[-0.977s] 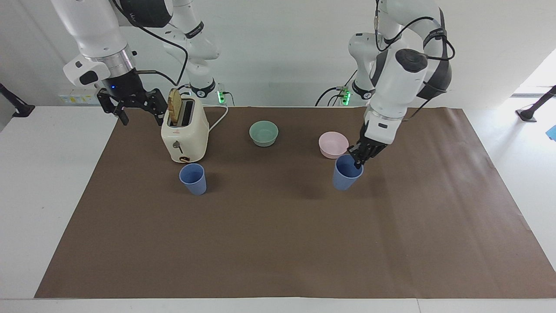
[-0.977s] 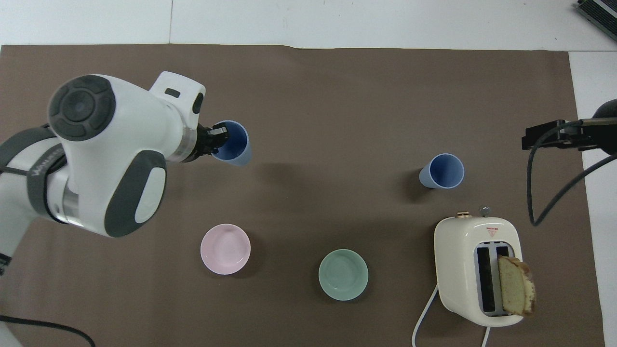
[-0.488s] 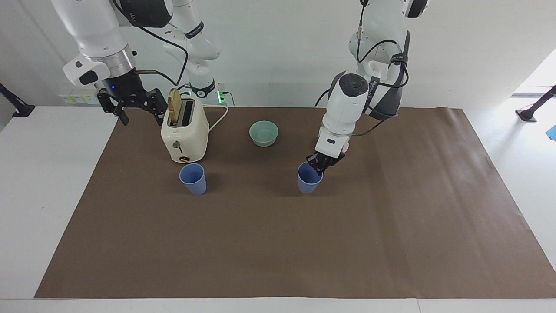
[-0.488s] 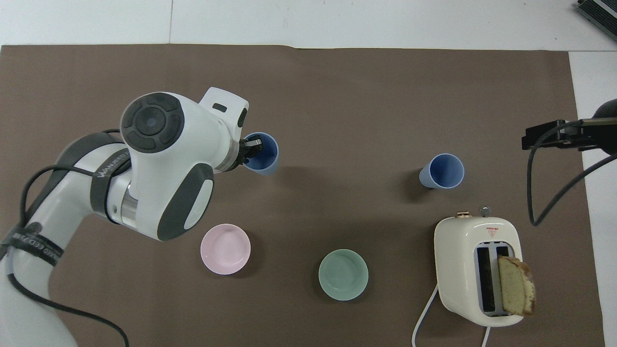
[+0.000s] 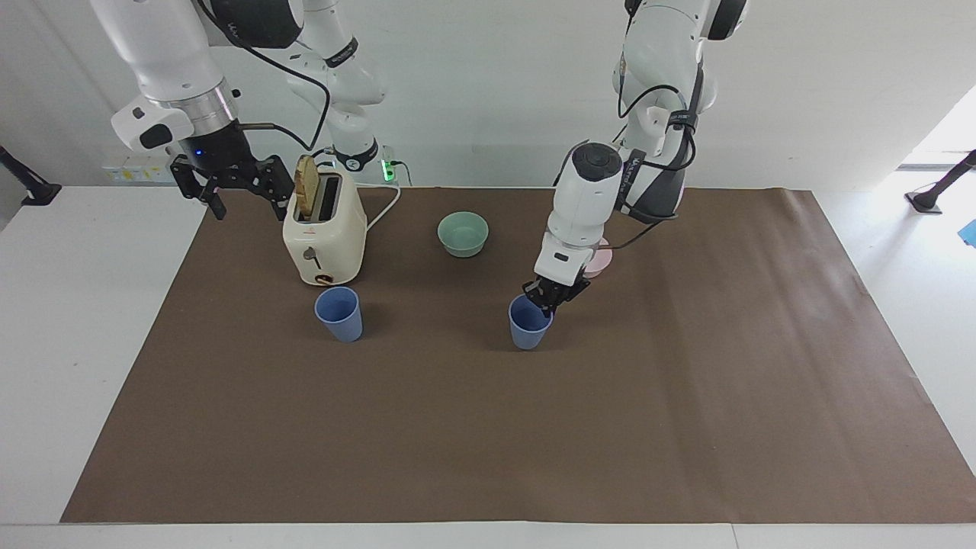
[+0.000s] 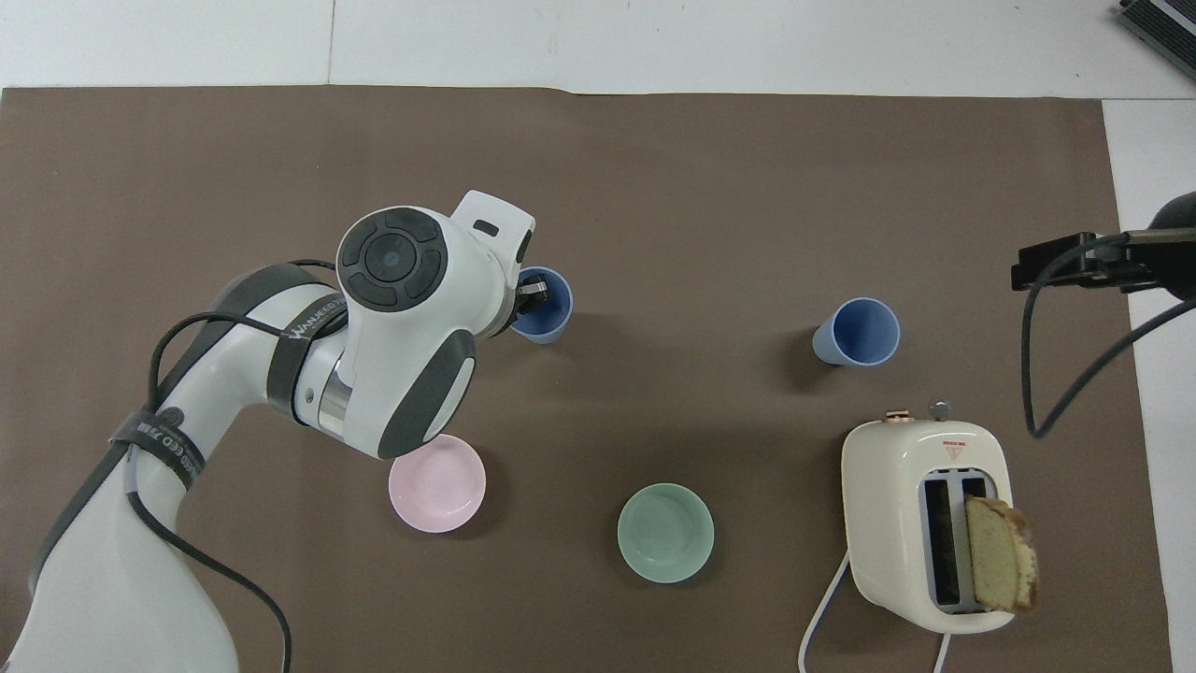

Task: Stack blue cups with both arms
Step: 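Carry the blue cup with the left gripper toward the table center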

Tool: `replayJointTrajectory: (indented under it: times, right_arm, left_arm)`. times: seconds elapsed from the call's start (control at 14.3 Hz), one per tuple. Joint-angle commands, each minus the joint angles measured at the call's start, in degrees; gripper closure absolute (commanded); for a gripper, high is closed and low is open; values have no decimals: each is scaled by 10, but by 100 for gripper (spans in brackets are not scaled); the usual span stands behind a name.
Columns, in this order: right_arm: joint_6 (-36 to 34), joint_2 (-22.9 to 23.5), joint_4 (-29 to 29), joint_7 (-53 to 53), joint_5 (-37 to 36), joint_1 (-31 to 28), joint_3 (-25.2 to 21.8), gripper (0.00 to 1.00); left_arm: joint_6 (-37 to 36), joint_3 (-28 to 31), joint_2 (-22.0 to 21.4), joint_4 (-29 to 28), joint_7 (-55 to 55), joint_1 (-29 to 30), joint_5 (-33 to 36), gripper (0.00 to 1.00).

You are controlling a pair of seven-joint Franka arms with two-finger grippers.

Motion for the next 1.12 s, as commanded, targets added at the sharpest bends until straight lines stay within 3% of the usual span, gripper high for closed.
replayJointTrajectory:
  times: [0.0, 0.56, 0.63, 0.77, 0.91, 1.05]
  right_arm:
    - [-1, -12, -12, -10, -2, -6, 3, 0]
    - [2, -14, -16, -10, -1, -6, 3, 0]
    - [3, -14, -16, -10, -1, -6, 3, 0]
    - [2, -14, -16, -8, -1, -6, 3, 0]
    - [2, -14, -16, -6, -1, -6, 3, 0]
    - [4, -14, -22, -6, 0, -7, 3, 0]
  left_arm:
    - [12, 9, 2, -8, -11, -10, 12, 100]
    - [25, 8, 0, -21, -7, -5, 11, 98]
    - [25, 8, -2, -26, -7, -4, 11, 83]
    - [23, 9, -2, -27, -11, -2, 11, 30]
    - [14, 10, -3, -24, -17, -3, 11, 0]
    - [0, 16, -15, -19, -20, 1, 11, 0]
